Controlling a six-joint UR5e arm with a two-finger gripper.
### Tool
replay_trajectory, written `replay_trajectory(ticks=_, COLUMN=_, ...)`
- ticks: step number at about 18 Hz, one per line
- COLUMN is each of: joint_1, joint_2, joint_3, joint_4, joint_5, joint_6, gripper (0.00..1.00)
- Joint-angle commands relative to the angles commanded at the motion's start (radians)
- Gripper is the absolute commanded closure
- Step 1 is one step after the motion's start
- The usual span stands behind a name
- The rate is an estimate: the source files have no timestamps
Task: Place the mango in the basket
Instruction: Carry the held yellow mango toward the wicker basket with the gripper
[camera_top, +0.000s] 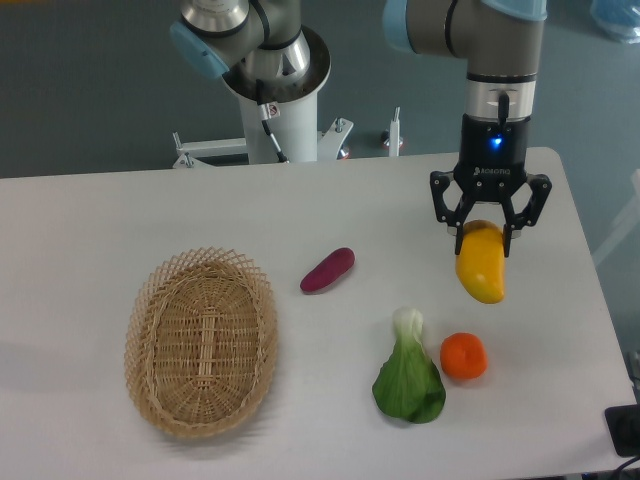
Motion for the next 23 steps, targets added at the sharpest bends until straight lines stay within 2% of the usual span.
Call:
replay_trajectory(ticks=8, joint_1=-0.003, joint_2=-0.006, joint_3=-0.008, joint_4=-0.002, joint_5=0.005, joint_6=0.000, gripper=0.49)
replay_trajectory(ticks=12, joint_1=-0.050, joint_2=-0.012, joint_3=-0.018, joint_4=-0.005, joint_5=0.037, joint_6=-0.032, gripper=0.49)
replay_trajectory(ticks=15, joint_1=-0.103, joint_2=-0.018, joint_3=-0.032, joint_4=-0.005, joint_5=0.077, joint_6=-0.073, gripper=0.49)
replay_trajectory(ticks=19, joint_1=-0.184, joint_2=-0.049, joint_3=-0.035, joint_4=0.006, joint_5=0.121, joint_6=-0.228, gripper=0.49)
replay_trajectory(ticks=23, joint_1=-0.323, joint_2=-0.067, joint_3=-0.038, joint_4=0.003, joint_5=0.181, joint_6=-0.357, gripper=0.49)
